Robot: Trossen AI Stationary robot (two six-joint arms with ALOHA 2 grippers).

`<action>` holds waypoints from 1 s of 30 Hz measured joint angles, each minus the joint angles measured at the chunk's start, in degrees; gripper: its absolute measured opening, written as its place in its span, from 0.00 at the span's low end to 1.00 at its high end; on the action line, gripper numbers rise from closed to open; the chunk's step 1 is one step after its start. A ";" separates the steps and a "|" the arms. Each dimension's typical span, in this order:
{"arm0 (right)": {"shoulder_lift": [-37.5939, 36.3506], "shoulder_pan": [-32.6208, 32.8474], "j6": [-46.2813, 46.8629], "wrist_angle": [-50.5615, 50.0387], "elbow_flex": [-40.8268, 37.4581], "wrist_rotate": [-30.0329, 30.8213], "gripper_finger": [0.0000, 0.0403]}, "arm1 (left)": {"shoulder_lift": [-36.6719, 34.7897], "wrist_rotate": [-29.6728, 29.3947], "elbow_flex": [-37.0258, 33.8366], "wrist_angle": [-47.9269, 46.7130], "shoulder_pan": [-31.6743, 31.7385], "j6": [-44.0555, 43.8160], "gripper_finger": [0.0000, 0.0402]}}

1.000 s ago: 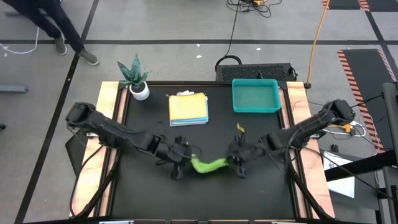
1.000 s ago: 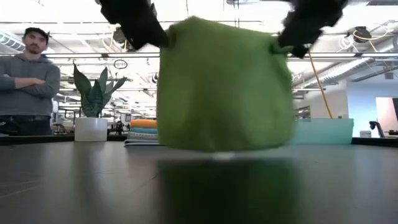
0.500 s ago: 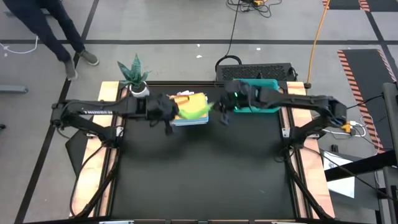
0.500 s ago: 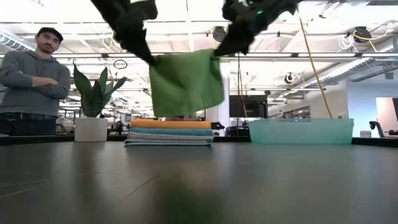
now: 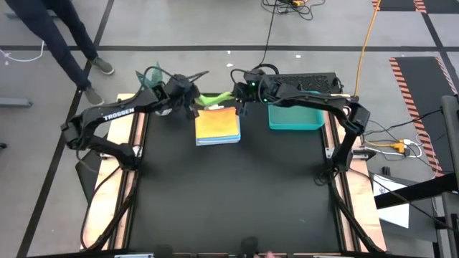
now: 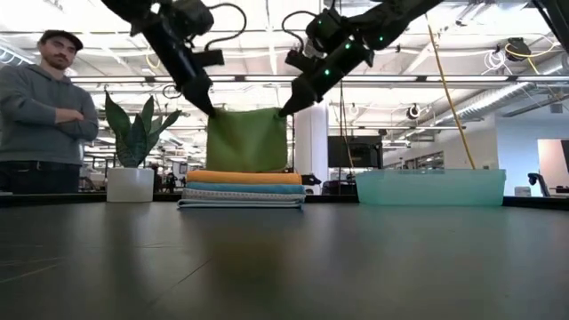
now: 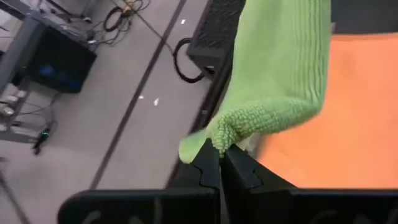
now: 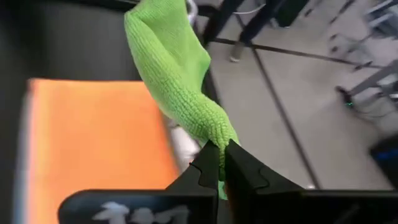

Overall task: Fold microfiber towels
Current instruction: Stack the green microfiber towel on the yellow microfiber towel

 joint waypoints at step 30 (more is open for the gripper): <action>1.59 7.49 4.33 -4.23 -11.83 -1.54 0.00 | 4.47 -0.04 -8.92 -1.86 -12.93 -10.74 0.00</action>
